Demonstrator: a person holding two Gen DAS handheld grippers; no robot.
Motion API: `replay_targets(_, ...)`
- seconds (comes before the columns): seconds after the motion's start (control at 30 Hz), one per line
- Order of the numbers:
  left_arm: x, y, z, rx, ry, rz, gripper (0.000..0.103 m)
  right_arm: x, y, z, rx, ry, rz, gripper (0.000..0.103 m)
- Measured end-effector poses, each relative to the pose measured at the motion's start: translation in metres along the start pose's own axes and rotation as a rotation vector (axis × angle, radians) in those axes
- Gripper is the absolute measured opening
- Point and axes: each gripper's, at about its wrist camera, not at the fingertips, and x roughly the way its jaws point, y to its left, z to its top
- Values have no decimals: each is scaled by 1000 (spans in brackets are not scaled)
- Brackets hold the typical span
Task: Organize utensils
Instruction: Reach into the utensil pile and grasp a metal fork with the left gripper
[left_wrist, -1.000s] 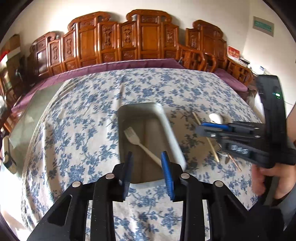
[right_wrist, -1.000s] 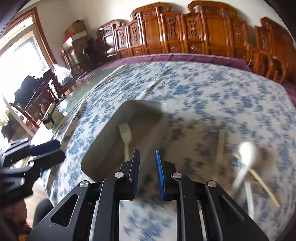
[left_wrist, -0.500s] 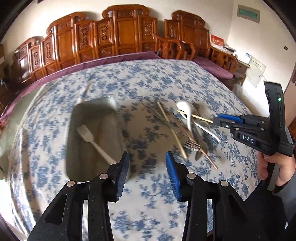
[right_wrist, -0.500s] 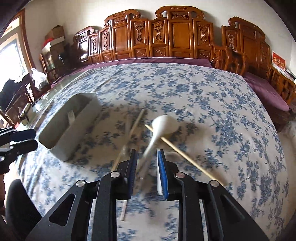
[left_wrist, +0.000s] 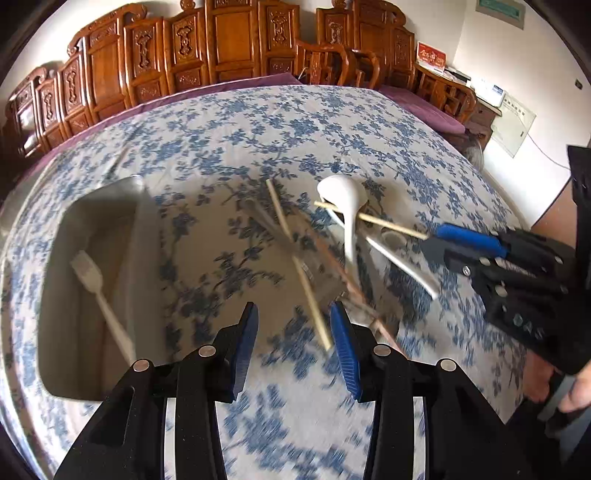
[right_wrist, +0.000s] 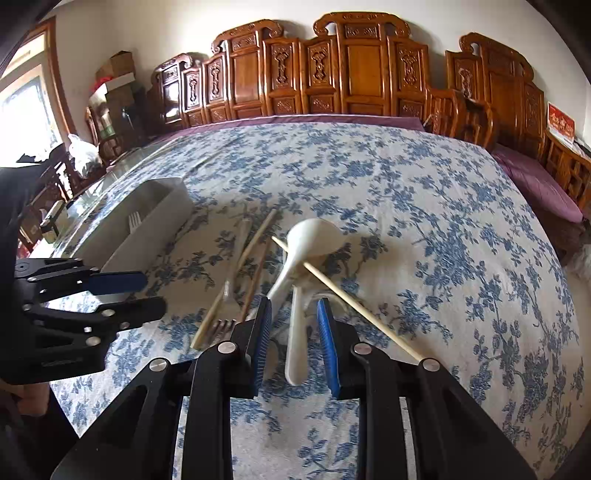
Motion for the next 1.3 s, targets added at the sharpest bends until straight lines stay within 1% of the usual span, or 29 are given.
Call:
replay_targets(0.1, 11, -6, 6, -12, 8, -19, 38, -1, -11, 1, 27, -1, -9, 28)
replay_targets(0.23, 23, -16, 9, -18, 26, -63, 27, -1, -23, 1, 72, 2, -11, 28)
replay_targets(0.33, 34, -20, 12, -19, 46, -54, 24, -2, -25, 3, 80, -1, -5, 28)
replay_targets(0.53, 50, -11, 16, -83, 84, -59, 22, -2, -21, 5, 70, -9, 5, 28)
replay_targets(0.67, 52, -12, 19, -76, 88, -58, 22, -3, -22, 6, 78, -13, 10, 28)
replay_targets(0.7, 53, -13, 19, -73, 91, -65, 21, -4, -22, 6, 79, -15, 11, 28)
replay_targets(0.73, 54, -15, 19, -70, 95, -68, 17, -4, -22, 6, 80, -16, 10, 28)
replay_targets(0.8, 57, -17, 19, -58, 101, -62, 15, -4, -23, 6, 82, -16, 9, 28)
replay_targets(0.93, 57, -20, 20, -33, 109, -33, 15, -4, -24, 7, 85, -19, 7, 28)
replay_targets(1.1, 54, -19, 16, -26, 129, 6, 15, -4, -23, 7, 80, -19, 2, 28)
replay_targets(1.2, 54, -13, 15, -44, 133, 11, 24, -4, -23, 7, 81, -24, 5, 28)
replay_targets(1.3, 56, -10, 18, -52, 136, 2, 24, -4, -23, 7, 78, -24, 8, 28)
